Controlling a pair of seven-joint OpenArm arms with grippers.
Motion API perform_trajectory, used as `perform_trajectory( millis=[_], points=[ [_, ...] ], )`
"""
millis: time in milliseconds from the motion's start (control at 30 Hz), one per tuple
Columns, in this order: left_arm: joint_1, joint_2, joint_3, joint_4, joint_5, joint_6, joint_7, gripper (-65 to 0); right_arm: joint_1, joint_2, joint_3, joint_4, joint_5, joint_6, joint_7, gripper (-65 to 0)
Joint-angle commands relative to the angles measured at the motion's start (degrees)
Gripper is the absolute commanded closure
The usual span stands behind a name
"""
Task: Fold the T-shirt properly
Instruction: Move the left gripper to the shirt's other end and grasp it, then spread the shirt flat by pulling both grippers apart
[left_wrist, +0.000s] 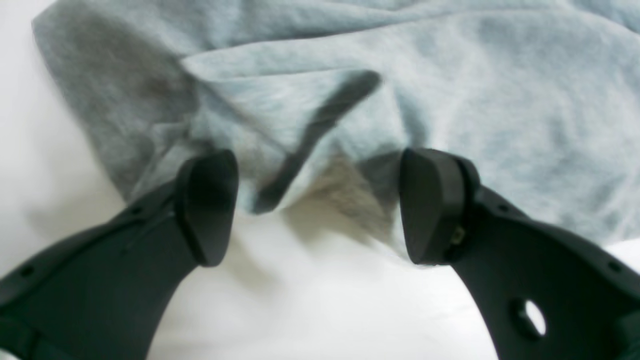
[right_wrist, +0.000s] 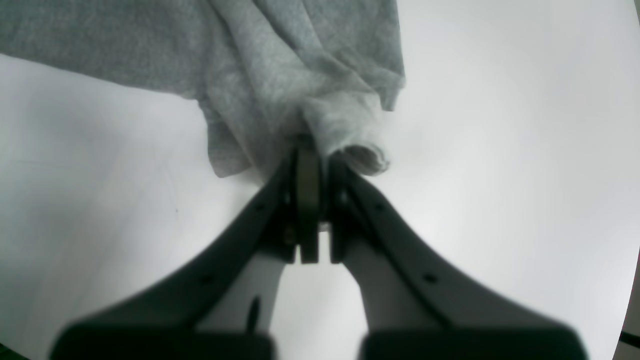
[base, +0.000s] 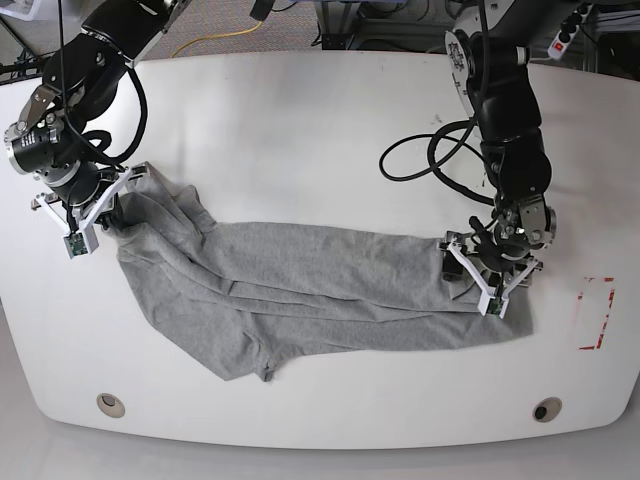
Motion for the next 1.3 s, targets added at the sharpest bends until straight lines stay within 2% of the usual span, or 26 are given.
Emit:
perform_trajectory(
  millis=[0, 100, 167, 300, 333, 500, 767, 867, 1033, 1167, 1267],
  points=[
    [-1.3, 0.0, 0.1, -0.6, -0.7, 0.0, -1.2, -46.5, 0.8, 0.9, 0.1, 0.9, 0.8, 0.0, 1.4, 0.0],
    [-1.4, 0.2, 0.1, -0.6, -0.7, 0.0, -1.2, -45.0, 0.8, 0.9, 0.1, 0.9, 0.8, 0.0, 1.4, 0.0],
    [-1.4, 0.7, 0.2, -0.6, -0.7, 0.0, -1.2, -38.6, 0.8, 0.8, 0.1, 0.9, 0.8, 0.0, 1.4, 0.0],
    [-1.7, 1.4, 0.2, -0.6, -0.6, 0.5, -1.2, -11.0, 0.8, 0.8, 0.1, 0.9, 0.7, 0.0, 1.4, 0.0],
    [-1.9, 1.4, 0.1, -0.6, -0.5, 0.5, -1.2, -1.1, 0.8, 0.8, 0.1, 0.9, 0.7, 0.0, 1.4, 0.0],
    [-1.8, 1.5, 0.0, 0.9, -0.6, 0.2, -1.0, 0.0, 0.8, 0.8, 0.1, 0.9, 0.7, 0.0, 1.4, 0.0],
    [1.9, 1.5, -0.1, 12.1, -0.3, 0.2, -0.8, 0.0, 0.8, 0.8, 0.2, 0.9, 0.7, 0.0, 1.5, 0.0],
    [3.7, 1.3, -0.1, 16.8, -0.5, 0.0, 2.3, 0.0, 0.8, 0.9, 0.2, 0.7, 0.5, 0.0, 1.5, 0.0],
    [8.4, -0.3, 0.0, 26.7, -0.6, -0.2, 6.6, 0.0, 2.8, 1.0, -0.1, -3.3, -3.9, 0.0, 1.5, 0.0],
    [13.4, -1.5, -0.1, 34.1, -0.4, -4.4, 9.2, 0.0, 2.9, 1.1, 0.1, -4.9, -5.1, 0.0, 1.4, 0.0],
    [17.7, -1.7, -0.3, 40.3, -0.3, -6.4, 13.1, 0.0, 2.2, 1.1, 0.3, -3.4, -5.1, 0.0, 0.0, 0.0]
  ],
)
